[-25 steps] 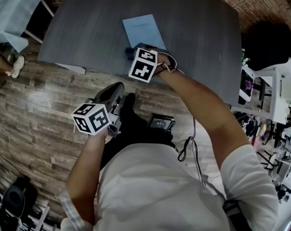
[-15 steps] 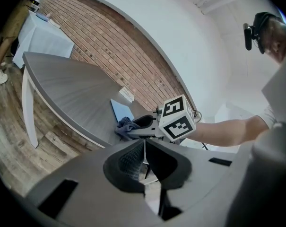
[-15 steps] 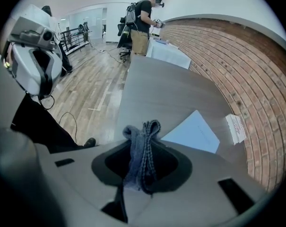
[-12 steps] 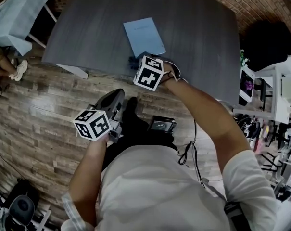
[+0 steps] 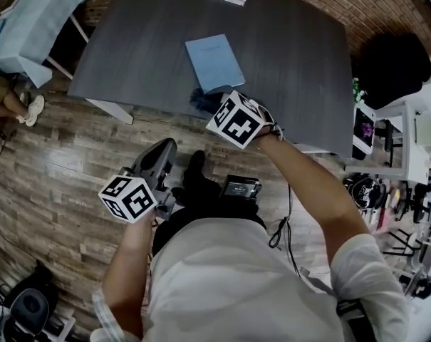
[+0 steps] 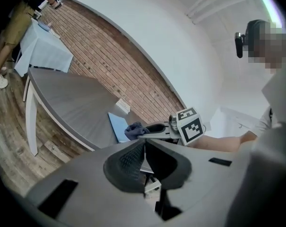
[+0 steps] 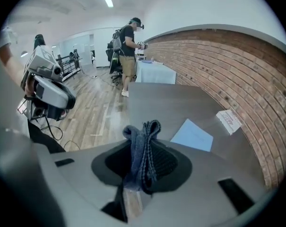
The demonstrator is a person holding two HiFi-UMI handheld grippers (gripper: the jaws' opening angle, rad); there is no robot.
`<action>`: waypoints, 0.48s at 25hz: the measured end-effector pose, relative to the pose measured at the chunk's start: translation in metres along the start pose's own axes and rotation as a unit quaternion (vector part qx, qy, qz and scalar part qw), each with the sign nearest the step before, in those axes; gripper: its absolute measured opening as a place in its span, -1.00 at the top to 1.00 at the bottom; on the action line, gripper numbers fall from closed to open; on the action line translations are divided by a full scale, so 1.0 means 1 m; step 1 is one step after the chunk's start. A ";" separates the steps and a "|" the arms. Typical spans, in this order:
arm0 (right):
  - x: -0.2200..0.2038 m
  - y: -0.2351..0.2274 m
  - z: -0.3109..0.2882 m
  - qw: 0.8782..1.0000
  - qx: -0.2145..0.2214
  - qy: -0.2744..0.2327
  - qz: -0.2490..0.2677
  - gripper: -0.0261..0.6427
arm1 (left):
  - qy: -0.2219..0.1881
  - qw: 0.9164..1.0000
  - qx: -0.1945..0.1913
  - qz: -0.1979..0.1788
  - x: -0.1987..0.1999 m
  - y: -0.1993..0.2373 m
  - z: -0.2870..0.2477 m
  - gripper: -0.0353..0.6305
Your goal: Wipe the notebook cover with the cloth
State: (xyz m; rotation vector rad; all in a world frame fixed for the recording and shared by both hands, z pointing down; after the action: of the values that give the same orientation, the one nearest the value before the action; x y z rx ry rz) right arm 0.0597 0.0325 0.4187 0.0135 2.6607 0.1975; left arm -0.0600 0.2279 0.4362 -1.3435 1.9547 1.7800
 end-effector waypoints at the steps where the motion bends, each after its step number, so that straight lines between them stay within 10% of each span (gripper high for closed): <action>1: 0.001 0.003 0.007 1.000 -0.002 -0.011 -0.010 0.58 | -0.007 1.000 -0.002 -0.003 0.003 -0.003 0.006 0.87; 12: -0.004 0.029 0.104 0.984 -0.034 -0.143 -0.096 0.58 | -0.081 0.995 -0.008 -0.054 0.029 -0.052 0.078 0.87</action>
State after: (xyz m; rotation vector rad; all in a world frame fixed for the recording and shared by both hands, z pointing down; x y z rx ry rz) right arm 0.1096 0.0751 0.3334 -0.2205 2.3491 0.2059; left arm -0.0736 0.2879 0.3595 -1.2425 1.7550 1.7954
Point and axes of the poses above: the fingertips, and each gripper's own axes: z backward along the fingers, y to its left, x out of its top, the point moved 10 cm from there along z, backward along the fingers, and after that the axes turned 7 degrees about y, right-handed, at the moved point
